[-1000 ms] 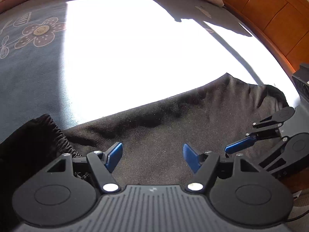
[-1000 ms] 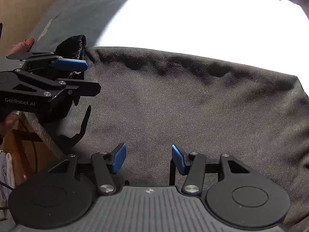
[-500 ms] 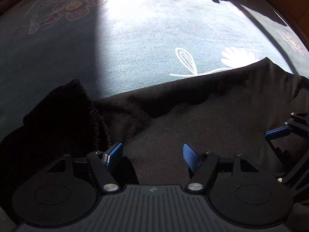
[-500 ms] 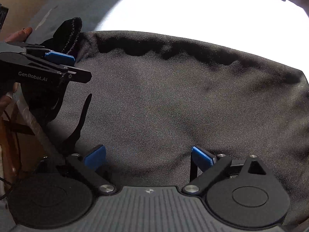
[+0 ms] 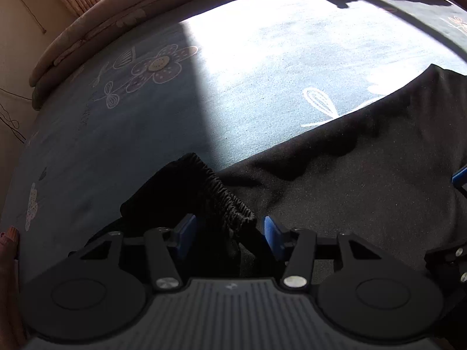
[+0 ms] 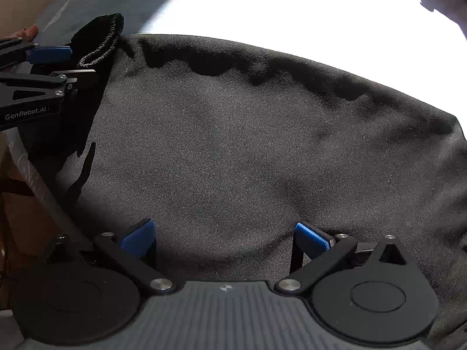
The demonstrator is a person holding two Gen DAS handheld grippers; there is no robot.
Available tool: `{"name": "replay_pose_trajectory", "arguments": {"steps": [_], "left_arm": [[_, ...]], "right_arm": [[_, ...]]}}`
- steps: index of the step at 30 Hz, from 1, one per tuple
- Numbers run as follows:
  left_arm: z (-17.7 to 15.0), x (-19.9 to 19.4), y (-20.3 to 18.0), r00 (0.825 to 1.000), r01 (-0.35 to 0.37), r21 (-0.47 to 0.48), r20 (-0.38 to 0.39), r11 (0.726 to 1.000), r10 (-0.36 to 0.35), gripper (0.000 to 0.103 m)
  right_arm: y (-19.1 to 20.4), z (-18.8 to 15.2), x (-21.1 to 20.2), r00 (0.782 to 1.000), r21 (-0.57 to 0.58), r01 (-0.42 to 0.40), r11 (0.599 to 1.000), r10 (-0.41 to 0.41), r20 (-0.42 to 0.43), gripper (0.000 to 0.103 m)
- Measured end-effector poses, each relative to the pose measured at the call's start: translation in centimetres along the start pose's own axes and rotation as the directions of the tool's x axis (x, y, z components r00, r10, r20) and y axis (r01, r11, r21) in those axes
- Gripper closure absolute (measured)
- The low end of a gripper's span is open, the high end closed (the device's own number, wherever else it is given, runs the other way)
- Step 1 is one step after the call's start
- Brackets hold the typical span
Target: Fold clothes
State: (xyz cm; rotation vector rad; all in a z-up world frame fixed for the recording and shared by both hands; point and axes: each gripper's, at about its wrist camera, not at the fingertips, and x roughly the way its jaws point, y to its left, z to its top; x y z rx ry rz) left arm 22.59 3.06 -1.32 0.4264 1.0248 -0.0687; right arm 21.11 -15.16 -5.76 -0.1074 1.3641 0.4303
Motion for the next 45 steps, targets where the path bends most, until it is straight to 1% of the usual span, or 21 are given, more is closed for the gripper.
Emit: {"name": "replay_pose_trajectory", "arguments": {"steps": [2, 3, 7, 9, 13, 17, 18, 19, 20, 21, 25, 29, 33, 36, 39, 43, 45], "left_arm": [[-0.4, 0.1, -0.1, 1.0, -0.02, 0.013, -0.004, 1.0, 0.02, 0.051], [-0.7, 0.3, -0.1, 1.0, -0.019, 0.017, -0.01, 1.0, 0.019, 0.051], [-0.8, 0.9, -0.5, 0.999, 0.021, -0.013, -0.033, 1.0, -0.021, 0.051], [-0.7, 1.3, -0.8, 0.998, 0.024, -0.031, -0.051, 0.999, -0.026, 0.051], [-0.2, 2.3, -1.6, 0.997, -0.033, -0.036, -0.075, 0.999, 0.03, 0.051], [-0.2, 3.3, -2.8, 0.992, -0.105, 0.023, -0.074, 0.994, 0.106, 0.051], [-0.2, 3.4, -3.1, 0.991, -0.112, 0.036, -0.07, 0.993, 0.115, 0.054], [-0.2, 3.4, -3.3, 0.991, -0.112, 0.04, -0.071, 0.993, 0.115, 0.068], [-0.2, 3.4, -3.4, 0.99, -0.11, 0.04, -0.08, 0.993, 0.113, 0.085], [-0.1, 3.4, -3.4, 0.989, -0.111, 0.032, -0.09, 0.993, 0.114, 0.09], [-0.1, 2.3, -1.3, 0.988, -0.121, -0.047, -0.102, 0.992, 0.116, 0.093], [-0.7, 0.1, 1.6, 0.984, -0.151, -0.078, -0.104, 0.986, 0.142, 0.092], [-1.7, -1.3, 5.0, 0.971, -0.215, -0.087, -0.13, 0.973, 0.203, 0.093], [-2.6, -1.8, 7.5, 0.952, -0.278, -0.08, -0.157, 0.957, 0.264, 0.093], [-3.7, -1.5, 9.4, 0.931, -0.329, -0.064, -0.191, 0.942, 0.312, 0.093], [-5.3, -0.6, 11.5, 0.911, -0.358, -0.095, -0.253, 0.929, 0.325, 0.092], [-6.0, -0.4, 12.2, 0.908, -0.358, -0.13, -0.279, 0.925, 0.312, 0.092]], "right_arm": [[0.1, 0.0, 0.1, 1.0, -0.006, 0.015, 1.0, -0.015, -0.005, 0.0], [0.2, 0.0, 0.1, 1.0, -0.006, 0.019, 1.0, -0.019, -0.005, 0.0], [0.3, -0.1, 0.2, 0.999, -0.013, 0.033, 0.999, -0.033, -0.006, 0.0], [0.5, -0.1, 0.3, 0.999, -0.024, 0.045, 0.999, -0.046, -0.011, 0.0], [0.9, -0.1, 0.6, 0.997, -0.052, 0.077, 0.996, -0.078, -0.027, 0.0], [1.0, -0.2, 0.6, 0.995, -0.057, 0.091, 0.994, -0.092, -0.028, 0.0], [1.0, -0.2, 0.6, 0.995, -0.06, 0.093, 0.994, -0.095, -0.028, 0.0], [1.0, -0.2, 0.6, 0.995, -0.064, 0.095, 0.993, -0.097, -0.028, 0.0], [1.0, -0.3, 0.6, 0.995, -0.066, 0.095, 0.993, -0.097, -0.028, 0.0], [0.9, -0.3, 0.6, 0.995, -0.068, 0.094, 0.993, -0.096, -0.027, 0.0], [0.7, -0.4, 0.5, 0.995, -0.07, 0.091, 0.993, -0.093, -0.03, 0.0], [0.4, -0.4, 0.4, 0.995, -0.069, 0.088, 0.994, -0.091, -0.035, 0.0], [0.3, -0.3, 0.5, 0.994, -0.071, 0.094, 0.993, -0.097, -0.044, 0.0], [0.2, -0.2, 0.5, 0.993, -0.075, 0.099, 0.992, -0.103, -0.053, 0.0], [0.2, -0.2, 0.5, 0.992, -0.082, 0.107, 0.991, -0.113, -0.063, 0.0], [0.3, 0.0, 0.7, 0.988, -0.088, 0.123, 0.989, -0.13, -0.082, 0.0], [0.3, 0.2, 0.8, 0.986, -0.088, 0.131, 0.988, -0.139, -0.092, 0.0]]}}
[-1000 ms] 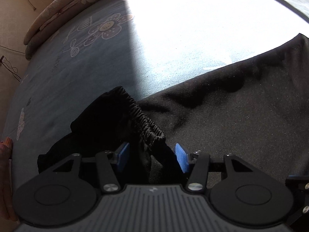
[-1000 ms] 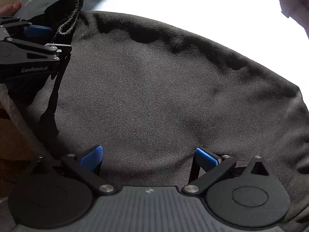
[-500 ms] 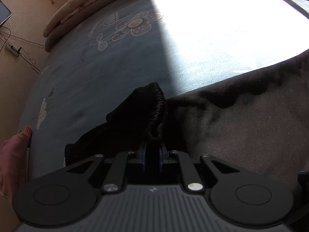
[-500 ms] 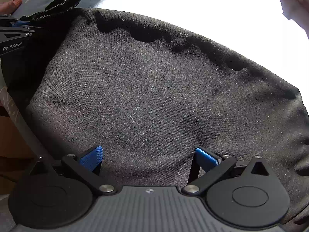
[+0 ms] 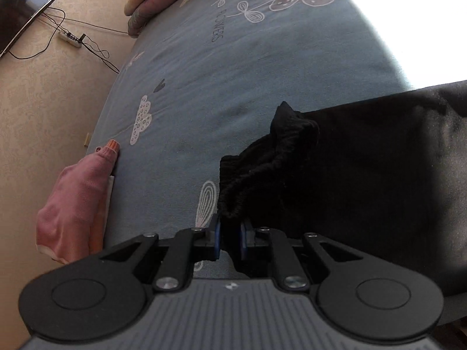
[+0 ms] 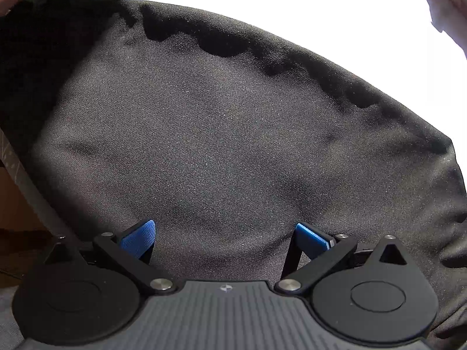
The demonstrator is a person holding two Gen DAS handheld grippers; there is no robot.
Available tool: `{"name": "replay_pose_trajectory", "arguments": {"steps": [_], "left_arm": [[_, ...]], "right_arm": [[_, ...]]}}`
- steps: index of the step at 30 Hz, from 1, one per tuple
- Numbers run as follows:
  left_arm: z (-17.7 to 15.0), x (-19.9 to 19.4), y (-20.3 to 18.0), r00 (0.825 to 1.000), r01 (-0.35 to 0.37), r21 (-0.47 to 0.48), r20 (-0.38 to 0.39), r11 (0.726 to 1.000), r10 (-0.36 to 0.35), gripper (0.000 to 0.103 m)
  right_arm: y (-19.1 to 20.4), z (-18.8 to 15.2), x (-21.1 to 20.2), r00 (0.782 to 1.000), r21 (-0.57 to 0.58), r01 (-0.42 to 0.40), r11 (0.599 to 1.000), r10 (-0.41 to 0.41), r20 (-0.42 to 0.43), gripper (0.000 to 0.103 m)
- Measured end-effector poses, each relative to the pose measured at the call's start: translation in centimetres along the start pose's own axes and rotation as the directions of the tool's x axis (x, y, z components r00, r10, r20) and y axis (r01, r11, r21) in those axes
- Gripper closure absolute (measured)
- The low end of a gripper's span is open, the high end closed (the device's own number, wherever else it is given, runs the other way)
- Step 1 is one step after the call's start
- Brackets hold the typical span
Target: Fold clothes
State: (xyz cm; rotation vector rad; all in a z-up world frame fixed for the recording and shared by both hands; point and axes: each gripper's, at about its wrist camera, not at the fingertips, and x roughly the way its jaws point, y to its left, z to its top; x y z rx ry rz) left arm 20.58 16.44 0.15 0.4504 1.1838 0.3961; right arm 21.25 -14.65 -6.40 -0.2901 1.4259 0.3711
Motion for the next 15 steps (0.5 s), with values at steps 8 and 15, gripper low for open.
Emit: {"name": "replay_pose_trajectory", "arguments": {"steps": [8, 15], "left_arm": [[-1.4, 1.9, 2.4, 0.994, 0.058, -0.177, -0.085, 0.983, -0.074, 0.092], [-2.4, 5.9, 5.0, 0.969, 0.11, -0.382, -0.163, 0.917, -0.184, 0.091]], "right_arm": [[-0.2, 0.3, 0.1, 0.999, 0.01, 0.016, 1.0, -0.016, -0.034, 0.0], [-0.5, 0.3, -0.1, 0.998, 0.022, 0.022, 0.999, -0.021, -0.054, 0.0]]}}
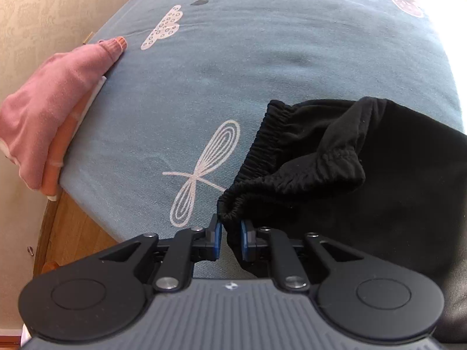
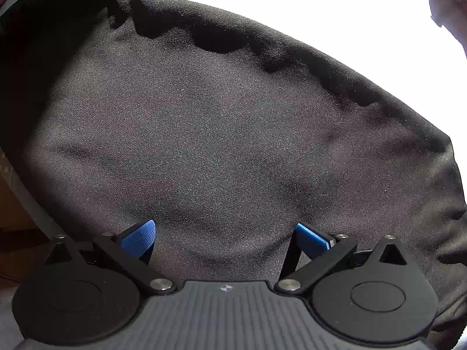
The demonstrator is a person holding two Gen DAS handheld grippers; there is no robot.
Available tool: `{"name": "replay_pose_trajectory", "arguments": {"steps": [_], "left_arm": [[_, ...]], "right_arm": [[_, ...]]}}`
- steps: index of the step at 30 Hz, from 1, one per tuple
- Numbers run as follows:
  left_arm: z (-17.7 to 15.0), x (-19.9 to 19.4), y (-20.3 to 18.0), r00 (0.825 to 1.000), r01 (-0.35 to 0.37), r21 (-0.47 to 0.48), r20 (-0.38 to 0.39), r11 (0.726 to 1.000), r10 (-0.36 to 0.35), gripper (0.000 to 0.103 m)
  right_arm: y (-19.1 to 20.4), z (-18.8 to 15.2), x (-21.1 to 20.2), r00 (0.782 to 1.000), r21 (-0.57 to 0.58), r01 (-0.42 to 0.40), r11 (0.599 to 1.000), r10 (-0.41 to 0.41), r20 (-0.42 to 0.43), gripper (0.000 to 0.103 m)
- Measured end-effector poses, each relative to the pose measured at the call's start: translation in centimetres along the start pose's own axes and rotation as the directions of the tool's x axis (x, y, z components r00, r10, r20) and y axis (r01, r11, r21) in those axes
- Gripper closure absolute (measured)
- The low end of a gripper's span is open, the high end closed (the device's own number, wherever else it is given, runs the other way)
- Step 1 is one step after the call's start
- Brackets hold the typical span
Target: Fold clothes
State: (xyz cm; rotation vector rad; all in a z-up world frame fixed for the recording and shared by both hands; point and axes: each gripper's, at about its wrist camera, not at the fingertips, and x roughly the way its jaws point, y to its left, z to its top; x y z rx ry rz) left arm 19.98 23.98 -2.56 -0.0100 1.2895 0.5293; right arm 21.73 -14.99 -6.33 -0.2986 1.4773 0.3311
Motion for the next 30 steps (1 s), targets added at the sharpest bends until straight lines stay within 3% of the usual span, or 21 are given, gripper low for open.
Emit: {"name": "replay_pose_trajectory", "arguments": {"steps": [9, 11, 16, 18, 21, 23, 25, 27, 30], "left_arm": [[1.6, -1.1, 2.9, 0.989, 0.119, -0.143, -0.066, 0.982, -0.129, 0.092], [1.9, -0.7, 3.5, 0.989, 0.115, -0.142, -0.081, 0.983, -0.127, 0.085], [1.8, 0.6, 3.9, 0.983, 0.111, -0.157, -0.127, 0.981, -0.132, 0.082], [1.5, 0.5, 3.9, 0.983, 0.11, -0.154, -0.126, 0.982, -0.13, 0.081], [0.9, 0.6, 4.2, 0.981, 0.107, -0.158, -0.143, 0.982, -0.131, 0.071], [0.6, 0.4, 5.2, 0.977, 0.144, -0.217, -0.122, 0.965, -0.173, 0.069], [0.4, 0.0, 6.6, 0.969, 0.202, -0.307, -0.074, 0.93, -0.235, 0.063], [0.4, -0.6, 7.4, 0.965, 0.24, -0.348, -0.02, 0.906, -0.263, 0.061], [0.4, -1.3, 6.6, 0.936, 0.344, -0.264, 0.02, 0.901, -0.352, 0.06]], "right_arm": [[-2.2, 0.6, -1.3, 1.0, 0.056, 0.007, 0.998, -0.007, 0.003, 0.0], [-2.8, 0.8, -1.6, 1.0, 0.059, 0.022, 0.998, -0.022, 0.012, 0.0], [-3.2, 1.0, -2.4, 0.999, 0.067, 0.017, 0.998, -0.019, 0.033, 0.0], [-3.0, 1.0, -2.8, 0.999, 0.059, -0.002, 0.998, -0.001, 0.052, 0.0], [-2.6, 0.8, -3.9, 0.993, 0.031, -0.068, 0.997, 0.064, 0.101, 0.0], [-2.9, 1.0, -5.0, 0.978, -0.016, -0.138, 0.99, 0.138, 0.158, 0.005], [-4.4, 1.5, -6.0, 0.954, -0.076, -0.202, 0.976, 0.214, 0.209, 0.013], [0.2, 3.6, -6.8, 0.933, -0.157, -0.235, 0.959, 0.268, 0.239, 0.021], [6.2, 6.8, -7.8, 0.901, -0.269, -0.271, 0.924, 0.342, 0.268, 0.044]]}}
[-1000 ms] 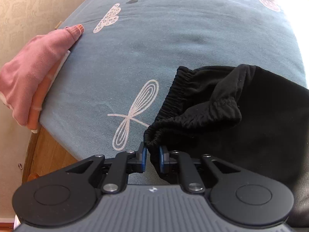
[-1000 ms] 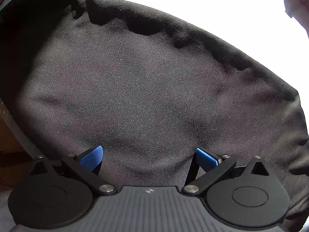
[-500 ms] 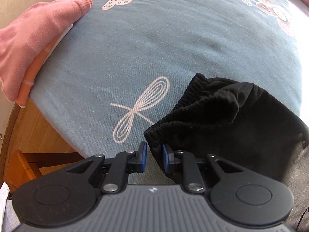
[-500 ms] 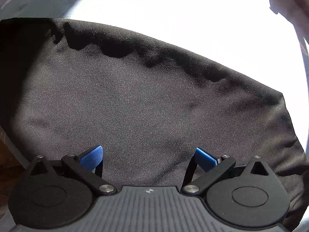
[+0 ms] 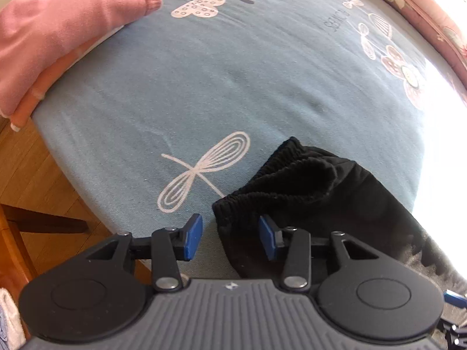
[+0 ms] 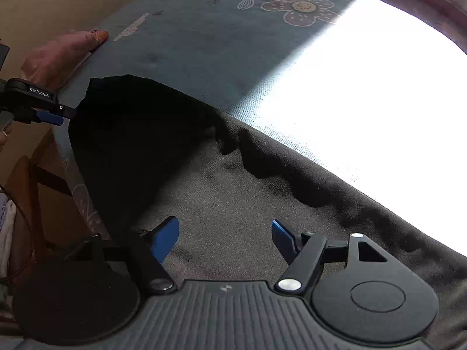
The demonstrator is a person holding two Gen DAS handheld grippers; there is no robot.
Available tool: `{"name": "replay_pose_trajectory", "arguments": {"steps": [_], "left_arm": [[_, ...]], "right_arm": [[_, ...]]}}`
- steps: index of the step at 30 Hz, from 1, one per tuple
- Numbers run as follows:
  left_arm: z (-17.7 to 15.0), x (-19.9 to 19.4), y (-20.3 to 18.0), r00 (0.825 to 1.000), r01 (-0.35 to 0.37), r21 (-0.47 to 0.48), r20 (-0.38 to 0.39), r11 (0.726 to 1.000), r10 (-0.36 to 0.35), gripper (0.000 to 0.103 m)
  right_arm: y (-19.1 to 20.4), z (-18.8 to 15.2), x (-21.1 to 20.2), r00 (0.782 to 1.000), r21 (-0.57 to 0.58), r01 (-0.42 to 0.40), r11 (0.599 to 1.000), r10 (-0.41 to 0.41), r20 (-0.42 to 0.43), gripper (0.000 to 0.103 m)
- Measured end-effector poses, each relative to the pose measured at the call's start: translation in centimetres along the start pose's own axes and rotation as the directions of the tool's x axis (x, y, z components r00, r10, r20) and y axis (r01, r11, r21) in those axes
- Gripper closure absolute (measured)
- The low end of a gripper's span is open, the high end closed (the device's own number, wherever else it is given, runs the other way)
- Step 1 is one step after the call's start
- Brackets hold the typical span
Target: Fold clothes
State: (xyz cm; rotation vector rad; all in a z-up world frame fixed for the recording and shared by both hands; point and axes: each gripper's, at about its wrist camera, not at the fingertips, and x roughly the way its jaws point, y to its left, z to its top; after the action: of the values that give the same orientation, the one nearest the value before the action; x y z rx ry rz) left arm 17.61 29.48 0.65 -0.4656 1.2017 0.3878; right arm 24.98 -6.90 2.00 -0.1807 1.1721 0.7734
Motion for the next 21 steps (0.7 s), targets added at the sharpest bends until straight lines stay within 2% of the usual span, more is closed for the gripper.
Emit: {"name": "replay_pose_trajectory", "arguments": {"steps": [1, 3, 4, 6, 8, 10, 11, 13, 15, 19, 21], "left_arm": [[-0.4, 0.0, -0.6, 1.0, 0.031, 0.057, -0.002, 0.998, -0.031, 0.058], [-1.2, 0.2, -2.0, 0.997, 0.082, 0.182, -0.007, 0.98, -0.083, 0.058], [-2.0, 0.3, -2.7, 0.996, 0.082, 0.255, 0.004, 0.963, -0.086, 0.058], [-3.4, 0.6, -3.7, 0.996, 0.055, 0.384, 0.048, 0.922, -0.08, 0.057], [-4.2, 1.0, -3.9, 0.991, 0.054, 0.453, 0.086, 0.89, -0.104, 0.057], [-4.4, 1.8, -3.6, 0.985, 0.097, 0.462, 0.085, 0.882, -0.152, 0.057], [-4.5, 2.2, -3.3, 0.983, 0.116, 0.445, 0.075, 0.888, -0.166, 0.057], [-4.6, 2.8, -2.7, 0.981, 0.151, 0.396, 0.056, 0.906, -0.188, 0.057], [-5.1, 3.2, -1.9, 0.977, 0.182, 0.342, 0.043, 0.922, -0.208, 0.057], [-6.3, 3.9, -1.3, 0.972, 0.209, 0.311, 0.042, 0.927, -0.233, 0.056], [-6.5, 4.1, -1.2, 0.966, 0.231, 0.296, 0.045, 0.927, -0.255, 0.05]], "right_arm": [[0.6, 2.1, 1.1, 1.0, -0.025, -0.026, 0.999, 0.026, 0.015, 0.048], [2.1, 5.9, 3.0, 0.996, -0.072, -0.07, 0.995, 0.074, 0.049, 0.05], [2.7, 6.9, 2.4, 0.993, -0.101, -0.094, 0.99, 0.101, 0.067, 0.051], [4.5, 9.4, 4.1, 0.983, -0.165, -0.142, 0.976, 0.159, 0.092, 0.052], [6.5, 11.3, 4.8, 0.972, -0.234, -0.191, 0.953, 0.216, 0.087, 0.054], [8.8, 13.4, 7.5, 0.964, -0.305, -0.233, 0.923, 0.261, 0.053, 0.06], [9.8, 14.1, 8.4, 0.962, -0.336, -0.245, 0.909, 0.271, 0.033, 0.061], [11.7, 15.4, 10.1, 0.958, -0.396, -0.265, 0.879, 0.286, -0.008, 0.071], [12.9, 16.9, 11.7, 0.959, -0.43, -0.262, 0.864, 0.283, -0.016, 0.071], [14.2, 20.2, 14.7, 0.965, -0.468, -0.235, 0.852, 0.26, -0.011, 0.071], [14.6, 21.3, 16.1, 0.969, -0.467, -0.226, 0.855, 0.246, -0.02, 0.071]]}}
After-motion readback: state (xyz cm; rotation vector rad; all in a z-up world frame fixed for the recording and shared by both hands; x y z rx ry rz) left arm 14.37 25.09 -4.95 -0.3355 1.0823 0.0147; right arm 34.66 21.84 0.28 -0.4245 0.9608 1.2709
